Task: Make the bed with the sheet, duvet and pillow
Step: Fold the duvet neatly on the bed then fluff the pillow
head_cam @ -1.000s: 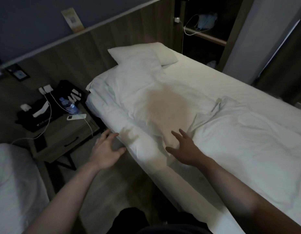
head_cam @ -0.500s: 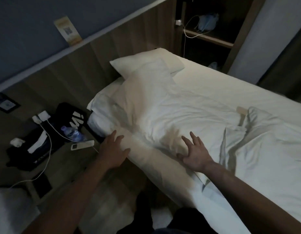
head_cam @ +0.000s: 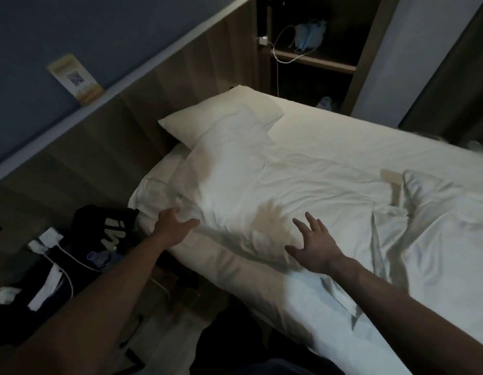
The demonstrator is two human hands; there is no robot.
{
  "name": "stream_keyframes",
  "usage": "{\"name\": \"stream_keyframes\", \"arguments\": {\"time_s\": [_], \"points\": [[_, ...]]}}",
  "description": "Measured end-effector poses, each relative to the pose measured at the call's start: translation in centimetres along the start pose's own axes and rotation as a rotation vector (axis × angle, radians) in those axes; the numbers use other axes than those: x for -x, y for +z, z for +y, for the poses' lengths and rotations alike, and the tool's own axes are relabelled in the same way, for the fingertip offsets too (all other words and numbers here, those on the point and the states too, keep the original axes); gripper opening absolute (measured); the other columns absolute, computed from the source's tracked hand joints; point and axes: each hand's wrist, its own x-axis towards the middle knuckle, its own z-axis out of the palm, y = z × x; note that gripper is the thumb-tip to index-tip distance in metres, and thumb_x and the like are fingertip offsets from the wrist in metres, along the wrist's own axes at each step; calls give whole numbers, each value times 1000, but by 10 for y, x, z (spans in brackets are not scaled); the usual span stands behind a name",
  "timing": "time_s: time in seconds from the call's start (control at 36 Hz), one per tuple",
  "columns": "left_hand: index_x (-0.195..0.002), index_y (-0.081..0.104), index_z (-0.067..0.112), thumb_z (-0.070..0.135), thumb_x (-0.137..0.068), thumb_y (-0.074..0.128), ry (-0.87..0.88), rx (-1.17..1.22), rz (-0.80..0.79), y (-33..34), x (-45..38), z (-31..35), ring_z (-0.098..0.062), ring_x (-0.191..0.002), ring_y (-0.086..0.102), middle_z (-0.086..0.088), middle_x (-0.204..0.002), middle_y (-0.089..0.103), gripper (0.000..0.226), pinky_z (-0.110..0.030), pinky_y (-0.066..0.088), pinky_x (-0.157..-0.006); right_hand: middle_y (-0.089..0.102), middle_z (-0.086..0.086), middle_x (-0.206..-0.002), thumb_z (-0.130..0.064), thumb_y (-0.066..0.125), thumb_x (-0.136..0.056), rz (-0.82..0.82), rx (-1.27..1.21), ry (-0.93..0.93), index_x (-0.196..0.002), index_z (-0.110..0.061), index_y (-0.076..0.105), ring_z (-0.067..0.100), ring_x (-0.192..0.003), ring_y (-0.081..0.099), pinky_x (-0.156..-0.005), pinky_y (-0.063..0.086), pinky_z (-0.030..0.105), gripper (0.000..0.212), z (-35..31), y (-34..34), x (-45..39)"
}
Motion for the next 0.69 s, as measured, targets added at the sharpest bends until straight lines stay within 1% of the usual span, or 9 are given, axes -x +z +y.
{"name": "stream_keyframes", "arguments": {"time_s": [0.17,0.28,0.33,0.44,0.5,0.58,0.61,0.64,0.69], "points": [[-151,30,11,59,-75,75,-108,125,-33,-32,-85,11,-33,-136,38,-14,-156,28,101,-41,39,-106,-5,2,-166,-56,56,-90,-15,-29,33,-157,-29,14,30,-152,-2,-121,16,47,84,-27,-4,-60],[-152,29,11,61,-72,76,-115,60,-49,-44,-152,24,-35,-135,39,-14,-156,25,106,-43,40,-106,-2,2,-166,-56,57,-90,3,-86,68,-157,-29,15,29,-152,-1,-121,16,47,83,-46,0,-115],[-151,31,9,60,-70,79,-83,18,-45,-46,-189,32,-35,-136,38,-15,-156,25,108,-41,39,-108,-1,2,-166,-55,56,-90,6,-107,87,-157,-29,15,28,-152,0,-122,16,46,82,-55,6,-146],[-145,40,4,65,-58,83,78,-80,-32,-43,-269,55,-33,-137,37,-18,-150,35,115,-42,37,-111,1,2,-166,-54,56,-91,19,-155,118,-157,-29,14,28,-152,2,-122,15,43,82,-75,25,-215],[-144,44,12,74,-53,80,106,-96,-53,-34,-315,62,-32,-136,39,-15,-149,38,116,-45,38,-111,2,3,-166,-54,55,-92,40,-174,120,-157,-28,14,29,-152,3,-123,14,41,82,-82,39,-251],[-130,57,29,91,-40,71,134,-92,-63,-13,-402,51,-26,-122,55,-6,-131,59,111,-44,47,-103,4,4,-165,-53,56,-92,66,-222,126,-157,-26,15,28,-152,5,-123,13,39,82,-92,63,-301],[-128,58,28,88,-40,74,137,-33,-72,-9,-411,55,-24,-117,59,-3,-127,61,108,-41,50,-100,5,5,-165,-53,56,-91,79,-238,123,-157,-25,16,27,-152,6,-123,13,38,82,-94,71,-317],[-130,57,23,80,-44,81,126,42,-80,-6,-415,58,-22,-113,60,-1,-126,60,105,-37,51,-98,7,6,-165,-54,56,-91,92,-254,120,-157,-25,16,27,-152,7,-123,13,38,82,-96,79,-333],[-140,46,14,59,-56,88,97,137,-113,5,-418,66,-21,-112,59,-3,-130,56,104,-32,48,-94,10,7,-165,-62,50,-88,119,-289,120,-157,-27,15,27,-151,8,-123,14,40,85,-99,97,-364]]}}
